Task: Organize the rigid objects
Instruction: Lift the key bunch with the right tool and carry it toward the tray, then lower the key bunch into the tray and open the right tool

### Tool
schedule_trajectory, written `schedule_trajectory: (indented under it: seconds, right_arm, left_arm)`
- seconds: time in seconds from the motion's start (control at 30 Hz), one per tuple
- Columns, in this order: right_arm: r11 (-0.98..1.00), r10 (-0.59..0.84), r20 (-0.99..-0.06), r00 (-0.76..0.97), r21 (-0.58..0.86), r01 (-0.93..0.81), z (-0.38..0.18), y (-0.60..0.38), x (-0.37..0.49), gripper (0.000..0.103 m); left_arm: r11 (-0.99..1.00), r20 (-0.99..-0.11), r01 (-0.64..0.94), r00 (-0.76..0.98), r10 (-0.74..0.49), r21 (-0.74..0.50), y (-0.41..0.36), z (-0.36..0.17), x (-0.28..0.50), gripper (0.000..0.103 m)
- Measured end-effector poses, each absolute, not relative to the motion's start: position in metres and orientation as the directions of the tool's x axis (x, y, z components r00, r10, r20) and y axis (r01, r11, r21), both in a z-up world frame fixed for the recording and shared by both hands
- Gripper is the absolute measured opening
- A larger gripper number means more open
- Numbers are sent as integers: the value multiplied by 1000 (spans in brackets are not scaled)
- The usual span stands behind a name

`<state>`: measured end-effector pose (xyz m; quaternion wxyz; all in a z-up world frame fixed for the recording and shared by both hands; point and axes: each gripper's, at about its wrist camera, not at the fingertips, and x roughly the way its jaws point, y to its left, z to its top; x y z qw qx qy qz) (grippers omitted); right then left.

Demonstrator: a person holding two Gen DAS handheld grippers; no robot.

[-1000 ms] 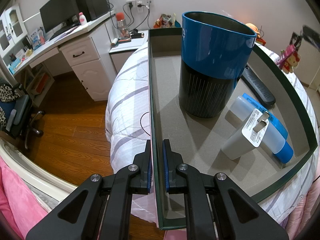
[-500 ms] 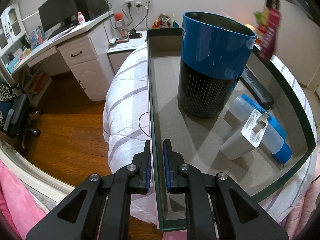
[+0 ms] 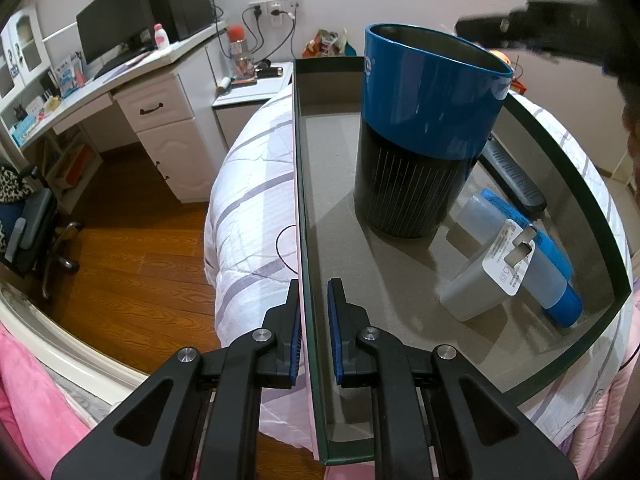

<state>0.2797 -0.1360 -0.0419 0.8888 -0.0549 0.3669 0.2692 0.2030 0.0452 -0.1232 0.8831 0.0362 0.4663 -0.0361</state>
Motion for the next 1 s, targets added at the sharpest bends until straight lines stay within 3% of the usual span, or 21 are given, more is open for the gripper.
schedule_trajectory:
  seconds: [0.17, 0.67, 0.8, 1.0]
  right_arm:
    - [851, 377, -733, 566, 33, -524, -54, -120, 278, 32]
    - [853, 347, -761, 549, 12, -522, -58, -112, 275, 32]
    - [863, 334, -747, 575, -3, -505, -56, -115, 274, 54]
    - [869, 325, -737, 593, -13, -494, -50, -123, 267, 56]
  left_arm:
    - [995, -826, 97, 563, -29, 31, 45, -123, 203, 10]
    - [995, -827, 98, 562, -29, 32, 46, -124, 203, 10]
    - [995, -826, 97, 562, -29, 32, 45, -123, 203, 10]
    - [995, -828, 94, 560, -19, 41, 45, -124, 203, 10]
